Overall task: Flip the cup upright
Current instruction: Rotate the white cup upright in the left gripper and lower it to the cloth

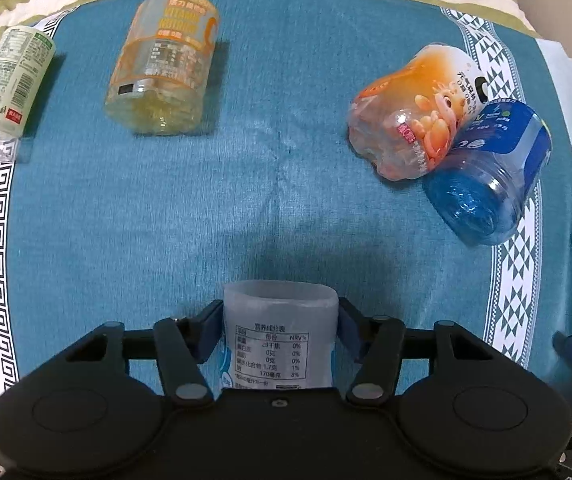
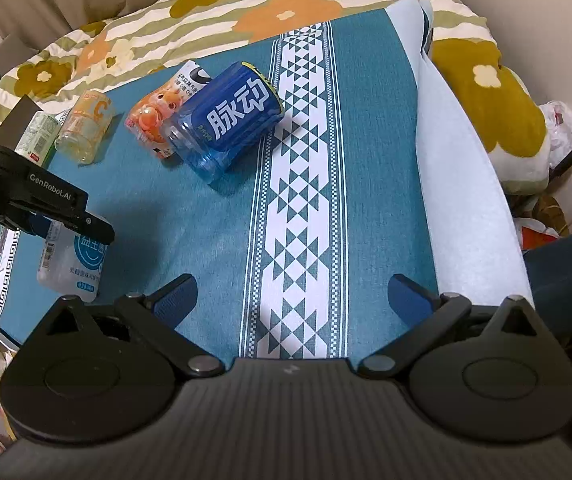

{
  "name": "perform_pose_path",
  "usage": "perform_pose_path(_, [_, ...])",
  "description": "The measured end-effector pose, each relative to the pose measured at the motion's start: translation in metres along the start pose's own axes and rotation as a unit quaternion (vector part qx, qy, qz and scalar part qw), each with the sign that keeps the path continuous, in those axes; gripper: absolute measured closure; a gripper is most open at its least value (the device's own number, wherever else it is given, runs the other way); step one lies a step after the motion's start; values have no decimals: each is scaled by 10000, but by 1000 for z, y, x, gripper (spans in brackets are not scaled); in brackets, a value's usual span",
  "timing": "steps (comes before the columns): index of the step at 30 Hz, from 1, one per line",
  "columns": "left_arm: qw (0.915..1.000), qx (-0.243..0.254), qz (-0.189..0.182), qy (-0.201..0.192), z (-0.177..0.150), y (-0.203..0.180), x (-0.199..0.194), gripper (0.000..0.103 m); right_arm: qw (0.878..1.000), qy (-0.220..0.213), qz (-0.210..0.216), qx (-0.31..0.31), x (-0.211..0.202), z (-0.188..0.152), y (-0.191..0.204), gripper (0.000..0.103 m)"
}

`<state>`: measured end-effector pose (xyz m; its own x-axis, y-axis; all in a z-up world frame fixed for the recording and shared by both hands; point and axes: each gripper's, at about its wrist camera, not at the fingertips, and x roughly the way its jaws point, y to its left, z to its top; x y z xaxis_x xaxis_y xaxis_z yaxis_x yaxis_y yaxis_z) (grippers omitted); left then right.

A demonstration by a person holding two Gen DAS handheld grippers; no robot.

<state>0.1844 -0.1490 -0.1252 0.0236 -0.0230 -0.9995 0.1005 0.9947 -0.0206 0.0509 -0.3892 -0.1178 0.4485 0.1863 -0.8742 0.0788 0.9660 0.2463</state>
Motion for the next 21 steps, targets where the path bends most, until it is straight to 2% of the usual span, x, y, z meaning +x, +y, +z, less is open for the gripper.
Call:
perform_pose_path(4, [9996,26,-265,81,-6,2,-5,41,10000,-57,9,19,-3,2,3,0])
perform_pose_path(6, [9996,94,-269,48,-11,1,-9,41,10000,-88,8,18,-5,2,6,0])
perform_pose_path(11, [9991,44,-349,-255,-20,8,-23,41,9999,-145,57,1,-9,2,14,0])
perform_pose_path(17, [9919,79,-453,-1186,-35,16,-40,41,9997,-199,111,-59,-14,0,26,0])
perform_pose_path(19, [9842,91,-522,-1691,-45,17,-43,41,9997,-199,108,-97,-14,-3,30,0])
perform_pose_path(21, [9691,119,-594,-2391,-61,18,-48,41,9997,-184,98,-142,-13,-6,33,0])
